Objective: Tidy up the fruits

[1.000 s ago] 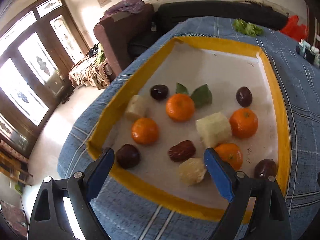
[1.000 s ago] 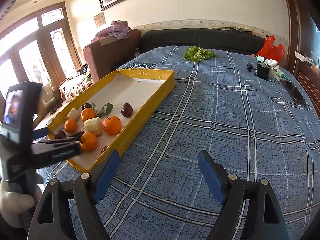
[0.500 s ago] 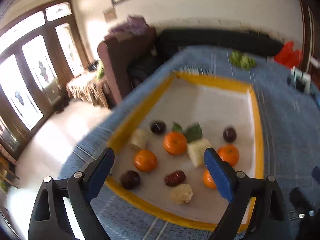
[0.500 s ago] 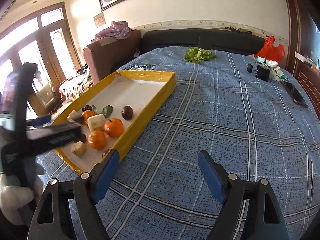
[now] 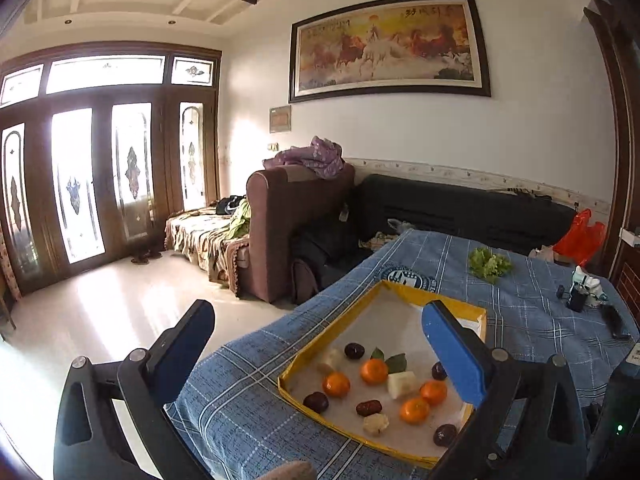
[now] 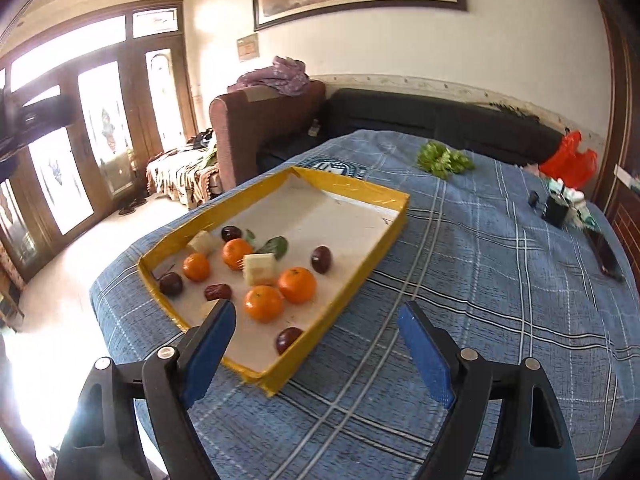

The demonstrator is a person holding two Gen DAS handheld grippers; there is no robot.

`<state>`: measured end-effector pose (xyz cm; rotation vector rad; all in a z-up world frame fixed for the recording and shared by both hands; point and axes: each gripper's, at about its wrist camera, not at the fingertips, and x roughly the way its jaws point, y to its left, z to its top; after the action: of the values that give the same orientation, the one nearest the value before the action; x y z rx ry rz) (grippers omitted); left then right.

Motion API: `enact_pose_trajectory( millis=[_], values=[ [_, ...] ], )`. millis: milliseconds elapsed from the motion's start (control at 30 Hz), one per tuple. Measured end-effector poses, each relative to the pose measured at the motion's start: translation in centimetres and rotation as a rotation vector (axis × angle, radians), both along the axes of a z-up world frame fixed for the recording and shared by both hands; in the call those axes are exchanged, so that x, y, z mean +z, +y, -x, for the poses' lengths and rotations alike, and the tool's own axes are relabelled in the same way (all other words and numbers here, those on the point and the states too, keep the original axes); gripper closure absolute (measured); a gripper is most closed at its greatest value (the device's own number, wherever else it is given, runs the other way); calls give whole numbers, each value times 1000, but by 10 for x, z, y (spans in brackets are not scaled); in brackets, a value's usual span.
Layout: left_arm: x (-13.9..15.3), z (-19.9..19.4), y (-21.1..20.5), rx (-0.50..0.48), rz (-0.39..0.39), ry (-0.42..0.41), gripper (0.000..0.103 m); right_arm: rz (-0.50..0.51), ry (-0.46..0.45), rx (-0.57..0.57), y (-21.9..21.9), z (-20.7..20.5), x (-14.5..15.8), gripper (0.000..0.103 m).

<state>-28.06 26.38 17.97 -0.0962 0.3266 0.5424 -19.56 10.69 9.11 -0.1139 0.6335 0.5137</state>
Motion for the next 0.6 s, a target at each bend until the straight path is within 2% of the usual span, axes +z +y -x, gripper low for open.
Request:
enact_pose_trajectory(
  millis=[100, 267, 433, 600],
  values=[
    [-17, -7, 0, 36, 1, 63, 0, 3, 1, 2, 5, 4, -3, 13],
    [-31, -19, 7, 11, 42, 137, 0, 16, -21, -15, 10, 9, -2, 11],
    [-42, -25, 13, 4, 85, 174, 0, 37, -81, -19, 14, 18, -1, 4],
    [-52, -29, 22, -12, 135, 208, 0, 45, -60, -10, 23, 18, -8, 4]
  ],
)
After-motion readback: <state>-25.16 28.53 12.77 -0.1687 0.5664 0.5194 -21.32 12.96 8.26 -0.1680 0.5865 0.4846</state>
